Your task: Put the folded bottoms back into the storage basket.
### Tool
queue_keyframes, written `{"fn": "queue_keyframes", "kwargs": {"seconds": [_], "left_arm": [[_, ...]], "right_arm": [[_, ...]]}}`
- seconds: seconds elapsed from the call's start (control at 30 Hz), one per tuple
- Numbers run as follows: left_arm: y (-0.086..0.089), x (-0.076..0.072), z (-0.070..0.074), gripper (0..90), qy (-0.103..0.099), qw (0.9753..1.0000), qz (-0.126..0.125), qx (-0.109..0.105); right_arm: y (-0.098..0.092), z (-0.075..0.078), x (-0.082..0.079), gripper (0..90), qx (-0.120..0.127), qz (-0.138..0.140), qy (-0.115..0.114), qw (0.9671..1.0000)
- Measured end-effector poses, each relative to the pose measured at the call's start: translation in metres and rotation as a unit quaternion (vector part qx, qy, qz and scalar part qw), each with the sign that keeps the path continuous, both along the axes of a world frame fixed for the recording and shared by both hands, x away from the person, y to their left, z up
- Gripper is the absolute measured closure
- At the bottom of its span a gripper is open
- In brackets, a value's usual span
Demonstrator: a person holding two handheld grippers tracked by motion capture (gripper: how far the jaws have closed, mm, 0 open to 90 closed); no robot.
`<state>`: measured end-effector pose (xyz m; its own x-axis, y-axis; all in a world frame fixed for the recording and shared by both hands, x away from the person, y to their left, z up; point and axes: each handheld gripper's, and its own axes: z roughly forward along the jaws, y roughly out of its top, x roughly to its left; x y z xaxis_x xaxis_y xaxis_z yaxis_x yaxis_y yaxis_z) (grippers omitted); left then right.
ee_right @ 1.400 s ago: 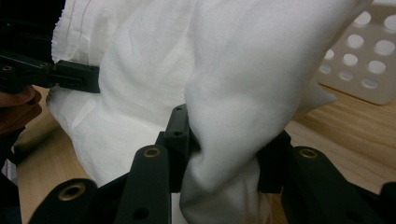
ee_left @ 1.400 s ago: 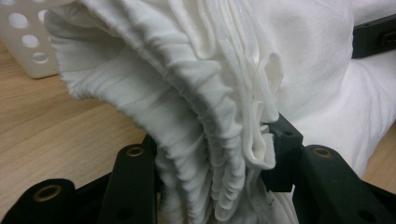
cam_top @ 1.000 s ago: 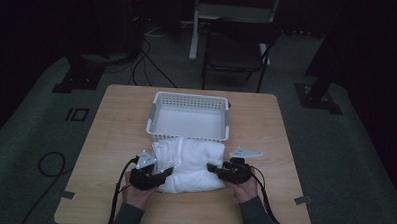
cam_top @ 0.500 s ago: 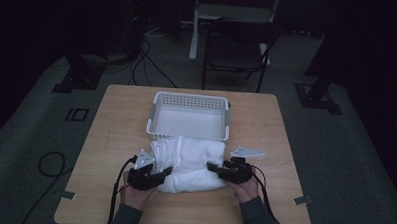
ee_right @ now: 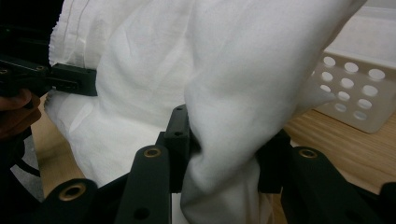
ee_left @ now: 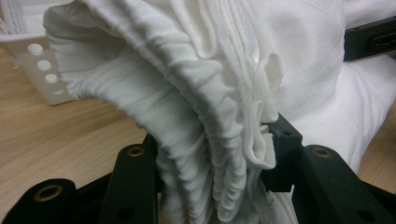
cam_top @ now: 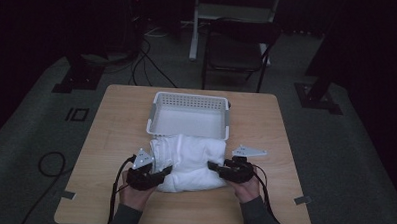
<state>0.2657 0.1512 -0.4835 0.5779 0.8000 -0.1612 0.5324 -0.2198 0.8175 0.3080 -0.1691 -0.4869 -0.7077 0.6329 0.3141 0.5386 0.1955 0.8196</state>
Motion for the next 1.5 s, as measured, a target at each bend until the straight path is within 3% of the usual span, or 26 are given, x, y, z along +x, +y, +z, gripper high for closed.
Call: {"fn": "queue_keyframes", "kwargs": {"seconds": [0.67, 1.5], "left_arm": [[0.002, -0.001, 0.016, 56.6, -0.012, 0.9999, 0.002, -0.010], [0.002, 0.008, 0.035, 56.7, -0.029, 0.9994, 0.005, -0.017]], "right_arm": [[0.001, 0.016, 0.000, 64.8, 0.002, 0.000, -0.017, 0.9999], [0.001, 0.039, 0.007, 64.7, 0.002, -0.007, -0.037, 0.9993]]}}
